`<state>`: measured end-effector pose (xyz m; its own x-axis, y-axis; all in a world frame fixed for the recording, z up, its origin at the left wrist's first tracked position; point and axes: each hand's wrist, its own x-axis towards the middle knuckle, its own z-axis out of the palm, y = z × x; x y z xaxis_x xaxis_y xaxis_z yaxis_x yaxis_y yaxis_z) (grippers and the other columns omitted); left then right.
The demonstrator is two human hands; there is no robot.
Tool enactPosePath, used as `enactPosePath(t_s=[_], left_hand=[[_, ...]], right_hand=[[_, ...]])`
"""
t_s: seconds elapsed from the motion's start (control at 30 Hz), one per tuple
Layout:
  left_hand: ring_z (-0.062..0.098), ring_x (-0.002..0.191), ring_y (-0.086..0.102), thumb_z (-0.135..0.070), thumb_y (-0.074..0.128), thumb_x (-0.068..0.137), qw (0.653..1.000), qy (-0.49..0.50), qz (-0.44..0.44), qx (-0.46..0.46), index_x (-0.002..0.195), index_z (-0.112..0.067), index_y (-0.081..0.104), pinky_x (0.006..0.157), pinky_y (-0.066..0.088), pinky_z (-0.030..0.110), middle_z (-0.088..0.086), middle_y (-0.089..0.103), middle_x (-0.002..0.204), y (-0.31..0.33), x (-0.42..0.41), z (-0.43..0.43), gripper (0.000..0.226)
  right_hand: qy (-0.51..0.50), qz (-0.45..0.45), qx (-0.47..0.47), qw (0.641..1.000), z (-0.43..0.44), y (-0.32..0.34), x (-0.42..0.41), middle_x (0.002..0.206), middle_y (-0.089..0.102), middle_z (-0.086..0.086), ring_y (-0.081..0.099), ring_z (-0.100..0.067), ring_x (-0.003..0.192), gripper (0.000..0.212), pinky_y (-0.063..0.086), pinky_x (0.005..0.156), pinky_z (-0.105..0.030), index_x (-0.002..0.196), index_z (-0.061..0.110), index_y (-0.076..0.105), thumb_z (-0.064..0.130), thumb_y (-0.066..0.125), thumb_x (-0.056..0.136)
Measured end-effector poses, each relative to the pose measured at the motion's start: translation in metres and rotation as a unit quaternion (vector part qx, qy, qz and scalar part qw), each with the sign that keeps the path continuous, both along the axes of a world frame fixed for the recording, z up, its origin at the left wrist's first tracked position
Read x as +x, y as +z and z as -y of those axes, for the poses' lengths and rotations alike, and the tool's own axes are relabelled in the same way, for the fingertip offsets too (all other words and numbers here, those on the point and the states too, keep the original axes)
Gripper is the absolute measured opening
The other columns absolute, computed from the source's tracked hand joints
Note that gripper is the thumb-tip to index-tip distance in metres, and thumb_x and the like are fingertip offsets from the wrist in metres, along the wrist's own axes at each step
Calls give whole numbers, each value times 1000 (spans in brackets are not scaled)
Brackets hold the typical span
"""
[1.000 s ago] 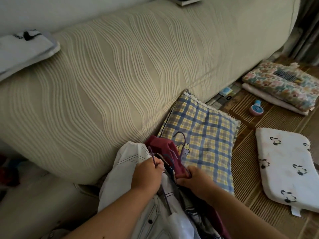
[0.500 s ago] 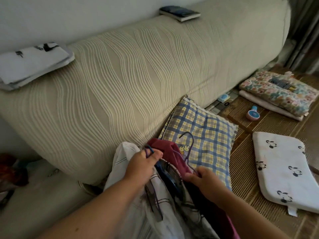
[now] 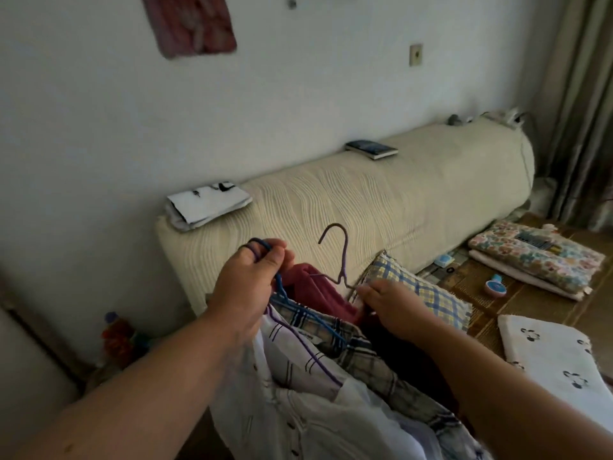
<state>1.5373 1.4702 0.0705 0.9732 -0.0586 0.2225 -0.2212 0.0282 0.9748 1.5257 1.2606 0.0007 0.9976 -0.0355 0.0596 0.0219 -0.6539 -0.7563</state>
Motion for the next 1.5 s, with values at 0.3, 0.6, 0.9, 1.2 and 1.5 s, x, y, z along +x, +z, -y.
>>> enactPosePath(t_s=[0.3, 0.6, 0.9, 1.2, 1.5], left_hand=[[9, 85, 68, -16, 51, 96, 993, 36, 102, -40, 96, -27, 62, 74, 48, 23, -8, 71, 96, 140, -118, -56, 16], [16, 98, 67, -14, 52, 95, 976, 173, 114, -71, 89, -17, 67, 92, 49, 36, 0, 74, 90, 186, -223, -102, 16], [7, 75, 68, -8, 45, 98, 925, 347, 125, -91, 88, -15, 61, 71, 53, 19, -1, 70, 80, 175, -359, -86, 20], [16, 83, 64, 0, 54, 90, 846, 499, 146, -116, 83, -17, 59, 86, 49, 27, -1, 65, 78, 199, -503, -101, 19], [24, 101, 64, -5, 60, 87, 806, 561, 153, -115, 78, -20, 60, 97, 47, 35, 7, 69, 100, 222, -634, -75, 18]], right_hand=[[108, 143, -50, 982, -79, 184, -86, 75, 69, 13, 62, -3, 71, 28, 48, 68, -19, 80, 19, 63, 37, 47, 94], [276, 231, -149, 921, -145, 220, -181, 74, 58, 8, 52, -3, 66, 25, 38, 57, -19, 81, 27, 56, 47, 47, 92], [452, 193, -36, 870, -155, 199, -271, 87, 62, 22, 57, 12, 79, 8, 41, 64, -11, 85, 58, 52, 52, 50, 89], [541, 284, -162, 775, -193, 210, -393, 95, 56, 19, 55, 1, 83, 77, 42, 68, -13, 128, 47, 37, 67, 66, 59], [643, 278, -86, 709, -196, 247, -491, 76, 63, 21, 56, 5, 62, 26, 42, 55, -9, 88, 49, 55, 32, 70, 74]])
